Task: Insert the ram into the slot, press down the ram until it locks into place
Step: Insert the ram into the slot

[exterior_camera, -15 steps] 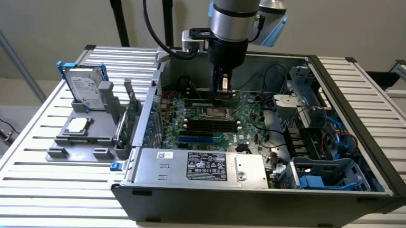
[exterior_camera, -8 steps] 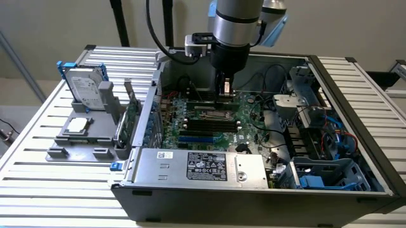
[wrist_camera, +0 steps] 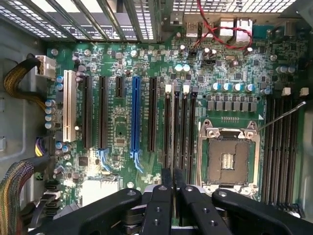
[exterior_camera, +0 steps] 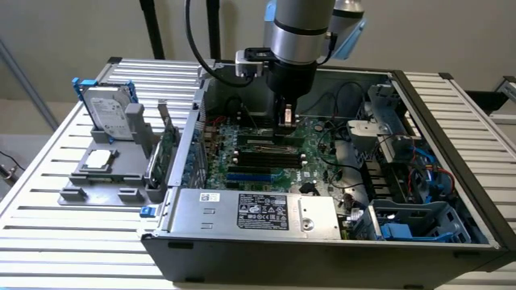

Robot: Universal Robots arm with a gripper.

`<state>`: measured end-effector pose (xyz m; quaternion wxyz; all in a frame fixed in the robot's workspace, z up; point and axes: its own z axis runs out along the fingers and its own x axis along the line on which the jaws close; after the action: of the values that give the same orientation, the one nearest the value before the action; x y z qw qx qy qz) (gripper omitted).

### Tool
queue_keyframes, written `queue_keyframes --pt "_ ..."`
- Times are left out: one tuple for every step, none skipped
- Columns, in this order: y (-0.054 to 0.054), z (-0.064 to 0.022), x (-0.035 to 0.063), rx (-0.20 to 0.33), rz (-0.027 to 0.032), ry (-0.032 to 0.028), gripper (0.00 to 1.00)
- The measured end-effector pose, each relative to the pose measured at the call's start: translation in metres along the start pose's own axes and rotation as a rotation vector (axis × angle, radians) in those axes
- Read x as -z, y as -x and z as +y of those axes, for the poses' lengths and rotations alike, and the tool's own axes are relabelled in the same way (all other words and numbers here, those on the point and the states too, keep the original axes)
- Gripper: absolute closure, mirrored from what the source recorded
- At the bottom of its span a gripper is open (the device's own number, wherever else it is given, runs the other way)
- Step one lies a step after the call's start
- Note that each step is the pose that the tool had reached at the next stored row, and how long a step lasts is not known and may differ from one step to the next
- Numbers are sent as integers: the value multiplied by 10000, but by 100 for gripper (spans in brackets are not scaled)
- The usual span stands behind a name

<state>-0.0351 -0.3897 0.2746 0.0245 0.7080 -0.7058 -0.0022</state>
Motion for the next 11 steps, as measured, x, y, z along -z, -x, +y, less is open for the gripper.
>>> queue_keyframes --pt "1 0 -17 -4 20 0 87" --pt "2 -1 -33 -4 36 1 87" --pt "3 -2 -50 -6 47 1 87" --pt "4 -2 -68 -9 57 -1 87" --pt "5 -3 -84 -12 71 -1 87" --pt "6 -3 -100 -15 87 -2 87" --pt "6 -4 -114 -18 107 -4 87" --pt "8 -4 -127 -22 137 -7 87" --pt "10 -5 -139 -25 166 -10 87" --pt "11 -5 -149 -29 195 -13 87" --pt "13 -6 -161 -33 217 -18 87"
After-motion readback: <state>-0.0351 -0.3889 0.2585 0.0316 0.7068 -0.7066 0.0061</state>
